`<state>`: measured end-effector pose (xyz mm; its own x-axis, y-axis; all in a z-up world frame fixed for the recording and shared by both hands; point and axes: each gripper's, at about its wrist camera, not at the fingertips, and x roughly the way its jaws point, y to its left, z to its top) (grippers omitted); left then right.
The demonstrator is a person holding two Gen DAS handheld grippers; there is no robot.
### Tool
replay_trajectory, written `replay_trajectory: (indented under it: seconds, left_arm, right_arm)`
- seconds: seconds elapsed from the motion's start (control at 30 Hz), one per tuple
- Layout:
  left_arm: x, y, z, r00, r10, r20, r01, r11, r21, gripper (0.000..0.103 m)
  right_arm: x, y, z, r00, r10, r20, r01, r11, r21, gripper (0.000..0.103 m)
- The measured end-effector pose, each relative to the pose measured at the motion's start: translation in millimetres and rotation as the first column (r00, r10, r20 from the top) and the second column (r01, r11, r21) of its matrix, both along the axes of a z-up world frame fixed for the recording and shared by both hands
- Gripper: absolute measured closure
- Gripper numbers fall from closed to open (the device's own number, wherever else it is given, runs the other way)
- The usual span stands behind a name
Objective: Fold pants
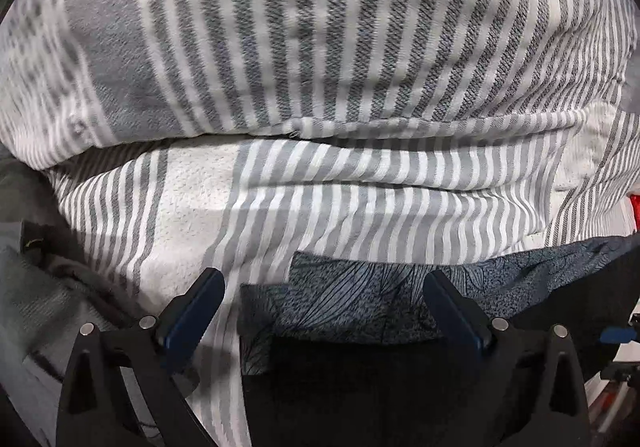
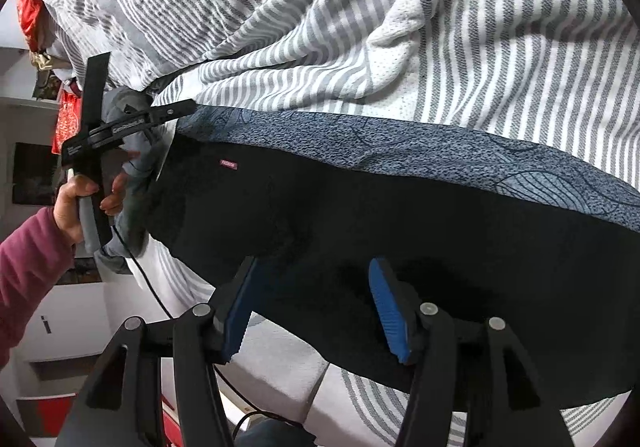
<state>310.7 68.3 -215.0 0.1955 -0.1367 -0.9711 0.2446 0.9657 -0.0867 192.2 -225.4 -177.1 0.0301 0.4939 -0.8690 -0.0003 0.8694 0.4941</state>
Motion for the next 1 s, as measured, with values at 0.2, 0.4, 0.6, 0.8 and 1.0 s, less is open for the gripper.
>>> replay_trajectory:
  seconds: [0.2,0.4,0.6,0.8,1.0]
  left_arm:
    - [11,-17,-11,0.997,-0.064,-0.048,0.061,0.997,-0.049,0.027]
    - [5,-19,-19,0.993,-0.094,-0.067,0.090,0.994,-0.060,0.087]
    - [-3,-7,4,0.996,-0.091,-0.013,0.090,0.994,-0.069,0.094]
    - [-5,39,-12,0.998,0.054,-0.027,-0.052,0.998,0.047,0.102]
    - [-21,21,10,0.997,0.067,0.026,-0.069,0.994,0.080,0.102]
  right_arm:
    - [-4,2,0,1.000,0.012,-0.001,-0.012,1.000,0.007,0.043]
    - [-8,0,0,1.000,0.001,-0.008,0.000,1.000,0.025,0.052]
    - [-6,0,5,1.000,-0.009,-0.004,0.009,1.000,0.017,0.053]
    - [-6,1,7,1.000,-0.013,0.013,0.013,1.000,0.018,0.053]
    - [-18,-7,0,0.997,-0.071,-0.026,0.072,0.997,0.027,0.047]
